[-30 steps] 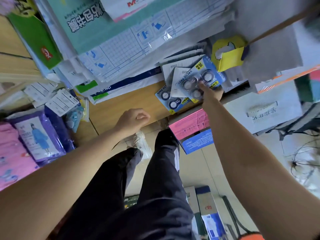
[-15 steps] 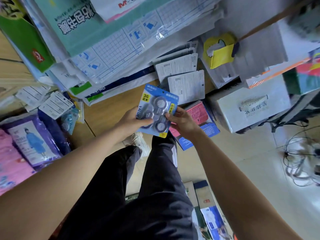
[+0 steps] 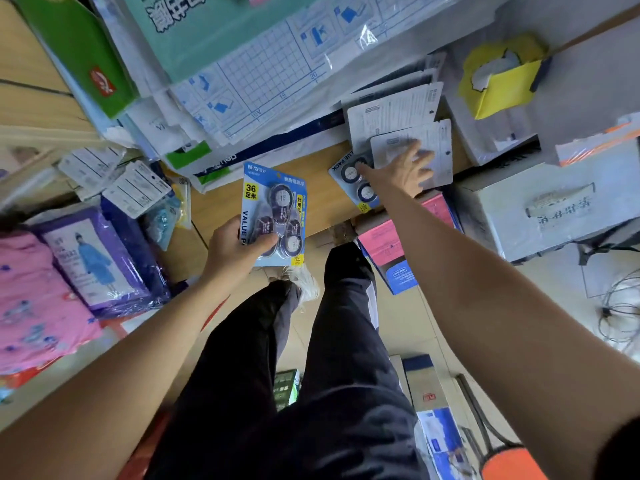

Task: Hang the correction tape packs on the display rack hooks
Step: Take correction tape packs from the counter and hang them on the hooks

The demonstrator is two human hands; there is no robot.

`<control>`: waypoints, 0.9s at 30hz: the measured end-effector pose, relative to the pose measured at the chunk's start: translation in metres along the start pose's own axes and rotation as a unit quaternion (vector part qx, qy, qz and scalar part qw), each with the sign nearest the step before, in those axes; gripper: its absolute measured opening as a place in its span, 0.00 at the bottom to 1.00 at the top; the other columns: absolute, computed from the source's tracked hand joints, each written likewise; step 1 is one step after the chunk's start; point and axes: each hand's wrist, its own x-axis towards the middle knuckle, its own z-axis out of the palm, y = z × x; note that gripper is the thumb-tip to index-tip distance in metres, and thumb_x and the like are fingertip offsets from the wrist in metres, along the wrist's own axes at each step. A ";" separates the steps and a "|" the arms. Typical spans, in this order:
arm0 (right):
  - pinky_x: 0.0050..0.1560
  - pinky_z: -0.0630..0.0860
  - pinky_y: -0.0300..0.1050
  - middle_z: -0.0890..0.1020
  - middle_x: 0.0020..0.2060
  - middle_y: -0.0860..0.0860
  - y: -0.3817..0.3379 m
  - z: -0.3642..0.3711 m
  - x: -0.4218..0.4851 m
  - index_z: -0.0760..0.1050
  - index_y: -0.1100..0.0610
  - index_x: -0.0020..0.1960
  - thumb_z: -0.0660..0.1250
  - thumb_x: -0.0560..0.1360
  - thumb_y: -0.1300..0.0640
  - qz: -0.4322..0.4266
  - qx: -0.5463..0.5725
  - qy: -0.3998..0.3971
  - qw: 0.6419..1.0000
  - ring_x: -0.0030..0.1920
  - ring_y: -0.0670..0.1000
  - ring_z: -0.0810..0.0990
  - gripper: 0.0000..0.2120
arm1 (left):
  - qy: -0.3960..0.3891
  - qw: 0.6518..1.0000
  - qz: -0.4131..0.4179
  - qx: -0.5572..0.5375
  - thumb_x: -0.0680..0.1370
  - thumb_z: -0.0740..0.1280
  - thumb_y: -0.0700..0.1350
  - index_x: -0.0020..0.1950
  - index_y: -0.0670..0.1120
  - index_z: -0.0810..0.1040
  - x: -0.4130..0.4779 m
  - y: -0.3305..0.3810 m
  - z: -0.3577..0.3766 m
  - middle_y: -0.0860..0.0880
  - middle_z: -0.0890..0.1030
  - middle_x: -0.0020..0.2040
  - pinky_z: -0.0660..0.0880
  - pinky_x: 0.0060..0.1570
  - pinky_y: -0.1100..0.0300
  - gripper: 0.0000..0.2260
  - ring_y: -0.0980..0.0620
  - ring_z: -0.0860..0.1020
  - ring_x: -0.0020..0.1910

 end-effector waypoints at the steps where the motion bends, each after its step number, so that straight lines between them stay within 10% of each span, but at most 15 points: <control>1: 0.68 0.67 0.64 0.48 0.78 0.59 -0.003 0.003 0.003 0.46 0.52 0.79 0.76 0.60 0.32 0.010 -0.012 0.019 1.000 0.73 0.67 0.56 0.60 | 0.004 1.000 0.002 0.003 0.67 0.75 0.51 0.49 0.47 0.82 -0.002 -0.002 -0.003 0.56 0.86 0.41 0.78 0.41 0.59 0.14 0.59 0.82 0.39; 16: 0.49 0.77 0.44 0.84 0.51 0.49 0.046 -0.039 -0.027 0.81 0.50 0.55 0.76 0.68 0.46 -0.116 0.202 0.113 0.966 0.49 0.50 0.82 0.17 | -0.012 0.999 0.035 -0.004 0.74 0.77 0.42 0.51 0.47 0.83 -0.033 -0.011 0.003 0.54 0.86 0.43 0.77 0.39 0.64 0.08 0.60 0.84 0.41; 27: 0.33 0.79 0.54 0.79 0.31 0.53 0.100 -0.114 -0.082 0.75 0.59 0.37 0.68 0.72 0.60 -0.074 0.293 0.129 0.944 0.32 0.51 0.74 0.06 | -0.016 0.997 0.073 -0.003 0.73 0.77 0.42 0.49 0.48 0.83 -0.072 0.022 -0.012 0.56 0.86 0.42 0.77 0.39 0.62 0.07 0.61 0.83 0.39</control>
